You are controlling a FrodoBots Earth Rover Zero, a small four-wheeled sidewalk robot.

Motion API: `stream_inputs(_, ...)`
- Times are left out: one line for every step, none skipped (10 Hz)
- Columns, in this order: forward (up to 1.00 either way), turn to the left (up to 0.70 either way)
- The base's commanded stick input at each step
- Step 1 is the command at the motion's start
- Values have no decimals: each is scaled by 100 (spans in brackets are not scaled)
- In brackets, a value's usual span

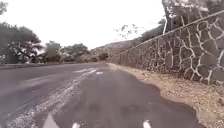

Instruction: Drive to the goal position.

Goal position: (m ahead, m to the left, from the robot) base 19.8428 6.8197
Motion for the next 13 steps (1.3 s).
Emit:
stream_inputs(70,-8)
stream_inputs(70,0)
stream_inputs(70,0)
stream_inputs(70,0)
stream_inputs(70,-10)
stream_inputs(70,-5)
stream_inputs(70,-1)
stream_inputs(70,-24)
stream_inputs(70,-25)
stream_inputs(70,-2)
stream_inputs(70,-12)
stream_inputs(70,-21)
stream_inputs(70,-7)
